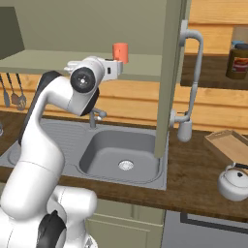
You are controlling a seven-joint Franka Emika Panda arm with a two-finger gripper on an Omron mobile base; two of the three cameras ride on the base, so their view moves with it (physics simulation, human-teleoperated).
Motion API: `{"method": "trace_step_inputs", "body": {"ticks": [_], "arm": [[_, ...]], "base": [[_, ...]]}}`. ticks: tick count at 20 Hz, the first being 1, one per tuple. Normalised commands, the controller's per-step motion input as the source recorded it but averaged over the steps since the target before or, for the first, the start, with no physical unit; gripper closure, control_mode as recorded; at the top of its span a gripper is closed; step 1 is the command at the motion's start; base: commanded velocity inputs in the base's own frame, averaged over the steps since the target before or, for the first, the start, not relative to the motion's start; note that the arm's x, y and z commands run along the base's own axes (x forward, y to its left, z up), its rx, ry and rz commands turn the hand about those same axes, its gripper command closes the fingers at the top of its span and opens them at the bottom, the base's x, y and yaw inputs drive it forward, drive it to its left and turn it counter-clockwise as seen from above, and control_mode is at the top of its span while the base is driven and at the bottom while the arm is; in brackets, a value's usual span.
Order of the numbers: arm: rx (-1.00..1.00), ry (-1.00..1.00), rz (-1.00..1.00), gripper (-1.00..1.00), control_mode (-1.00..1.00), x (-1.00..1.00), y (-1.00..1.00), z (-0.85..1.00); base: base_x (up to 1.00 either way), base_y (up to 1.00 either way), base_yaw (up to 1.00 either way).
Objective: Pick the kettle from the counter and place it on the tray. Then pick the mug from the cabinet and place it on the tray. Then close the cabinet doors.
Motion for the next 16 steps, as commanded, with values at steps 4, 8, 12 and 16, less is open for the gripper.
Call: {"method": "trace_step_inputs", "body": {"ticks": [4,8,12,16], "arm": [[0.00,0.00,0.00,-1.00,-1.00,0.01,0.00,0.00],[0.00,0.00,0.00,-1.00,-1.00,0.00,0.00,0.00],[0.00,0.00,0.00,-1.00,-1.00,0.01,-0.04,0.00],[0.00,0.00,0.00,-1.00,-1.00,0.01,-0.07,0.00]], "base": [[0.00,0.00,0.00],[0.00,0.00,0.00],[0.00,0.00,0.00],[0.00,0.00,0.00]]}}
